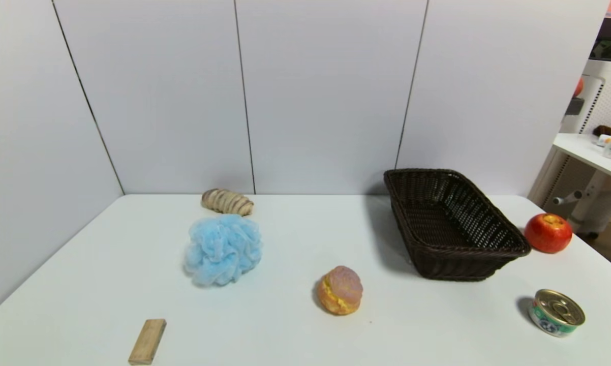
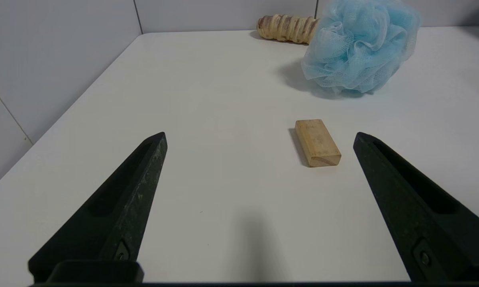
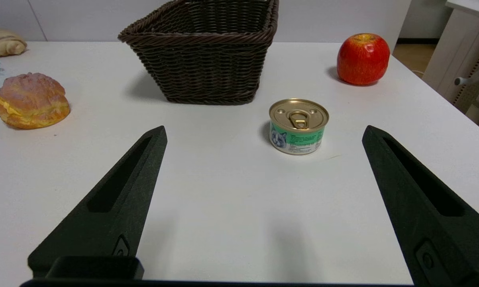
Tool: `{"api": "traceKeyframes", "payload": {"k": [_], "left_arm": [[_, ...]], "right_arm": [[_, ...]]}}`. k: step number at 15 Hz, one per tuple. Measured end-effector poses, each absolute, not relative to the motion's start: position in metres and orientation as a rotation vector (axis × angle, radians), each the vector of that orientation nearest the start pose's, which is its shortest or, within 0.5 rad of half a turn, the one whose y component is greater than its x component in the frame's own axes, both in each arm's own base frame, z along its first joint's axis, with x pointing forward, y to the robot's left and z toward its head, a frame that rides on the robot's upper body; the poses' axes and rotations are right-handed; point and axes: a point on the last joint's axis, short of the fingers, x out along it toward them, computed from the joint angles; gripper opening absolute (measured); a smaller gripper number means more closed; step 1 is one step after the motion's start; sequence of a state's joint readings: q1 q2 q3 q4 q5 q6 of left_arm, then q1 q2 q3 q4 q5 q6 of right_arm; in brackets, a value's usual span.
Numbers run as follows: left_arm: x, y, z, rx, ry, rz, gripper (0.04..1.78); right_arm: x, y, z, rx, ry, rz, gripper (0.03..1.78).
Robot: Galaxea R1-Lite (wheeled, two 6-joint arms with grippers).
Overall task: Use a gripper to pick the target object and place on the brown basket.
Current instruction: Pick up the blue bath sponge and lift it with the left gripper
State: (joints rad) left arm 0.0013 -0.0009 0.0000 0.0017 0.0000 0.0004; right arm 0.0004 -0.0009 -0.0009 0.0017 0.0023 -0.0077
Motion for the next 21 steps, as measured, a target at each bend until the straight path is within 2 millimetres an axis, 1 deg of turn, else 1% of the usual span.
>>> {"api": "traceKeyframes", "payload": {"k": [11, 12, 13, 14, 15, 17, 19, 21], "left_arm": [[-0.022, 0.000, 0.076, -0.005, 0.006, 0.004, 1.69], [-0.021, 0.000, 0.079, -0.006, 0.015, 0.005, 1.69], [-0.019, 0.000, 0.087, -0.006, 0.025, 0.006, 1.69], [-0.015, 0.000, 0.102, -0.005, 0.042, 0.005, 1.69], [-0.009, 0.000, 0.120, -0.001, 0.061, 0.004, 1.69], [0.015, 0.000, 0.166, 0.020, 0.106, -0.008, 1.69], [0.054, -0.002, 0.219, 0.062, 0.145, -0.041, 1.69], [0.104, -0.008, 0.268, 0.121, 0.178, -0.102, 1.69]], "right_arm": [[-0.023, 0.000, 0.076, -0.007, 0.000, 0.003, 1.69], [-0.023, 0.000, 0.076, -0.007, 0.000, 0.003, 1.69], [-0.023, 0.000, 0.076, -0.007, 0.000, 0.003, 1.69], [-0.023, 0.000, 0.076, -0.007, 0.000, 0.003, 1.69], [-0.023, 0.000, 0.076, -0.007, 0.000, 0.003, 1.69], [-0.023, 0.000, 0.076, -0.007, 0.000, 0.003, 1.69], [-0.023, 0.000, 0.076, -0.007, 0.000, 0.003, 1.69], [-0.023, 0.000, 0.076, -0.007, 0.000, 0.003, 1.69]]}}
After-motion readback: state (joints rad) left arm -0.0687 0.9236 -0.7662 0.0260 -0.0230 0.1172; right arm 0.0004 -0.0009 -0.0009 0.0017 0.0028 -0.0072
